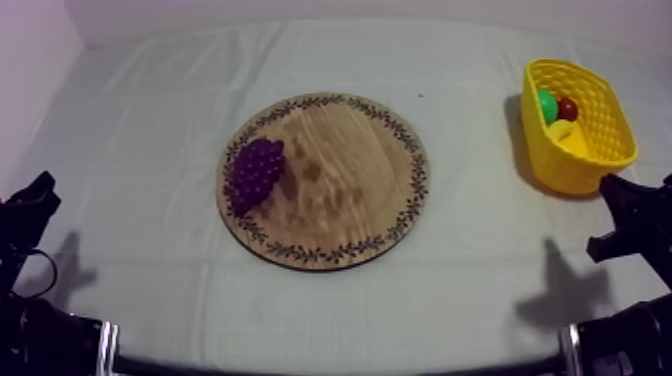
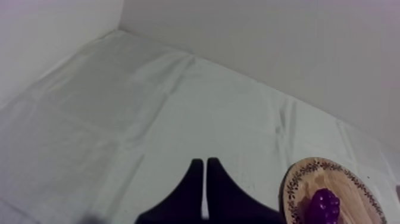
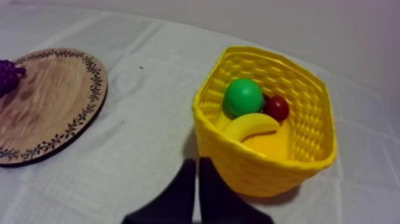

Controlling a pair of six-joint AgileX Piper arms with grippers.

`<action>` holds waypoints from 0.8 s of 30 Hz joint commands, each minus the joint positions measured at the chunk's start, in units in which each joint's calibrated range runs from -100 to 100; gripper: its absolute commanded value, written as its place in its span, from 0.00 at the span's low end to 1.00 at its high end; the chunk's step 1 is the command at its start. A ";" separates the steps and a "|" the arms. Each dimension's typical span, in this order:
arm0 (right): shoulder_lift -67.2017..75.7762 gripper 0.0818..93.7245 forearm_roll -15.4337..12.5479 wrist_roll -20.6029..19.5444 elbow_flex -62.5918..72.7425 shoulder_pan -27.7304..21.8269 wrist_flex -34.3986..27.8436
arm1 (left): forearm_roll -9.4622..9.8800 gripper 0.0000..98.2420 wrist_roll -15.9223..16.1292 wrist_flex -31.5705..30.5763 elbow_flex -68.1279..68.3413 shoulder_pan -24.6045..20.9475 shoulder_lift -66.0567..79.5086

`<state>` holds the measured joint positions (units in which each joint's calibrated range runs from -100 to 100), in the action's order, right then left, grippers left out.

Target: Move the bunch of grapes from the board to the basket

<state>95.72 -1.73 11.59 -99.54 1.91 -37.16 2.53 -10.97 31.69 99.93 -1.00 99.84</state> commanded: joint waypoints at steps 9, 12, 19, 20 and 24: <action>0.04 0.00 0.00 0.07 -0.02 0.00 -0.02 | -0.01 0.00 0.00 -0.01 -0.04 0.02 -0.02; 0.04 0.00 0.00 0.31 -0.02 0.91 -0.02 | -0.01 0.00 0.00 -0.01 -0.04 0.02 -0.02; 0.04 0.00 0.00 0.45 -0.02 7.35 -0.49 | -0.01 0.00 0.00 -0.01 -0.04 0.02 -0.02; 0.04 0.00 0.00 0.69 -0.02 8.31 -0.59 | -0.01 0.00 0.00 -0.01 -0.04 0.02 -0.02; 0.04 0.01 0.03 1.15 -0.02 11.05 -0.51 | -0.01 0.00 0.00 -0.01 -0.04 0.02 -0.02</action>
<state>95.72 -1.73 12.90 -99.54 11.44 -37.66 2.53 -10.97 31.69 99.93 -1.00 99.84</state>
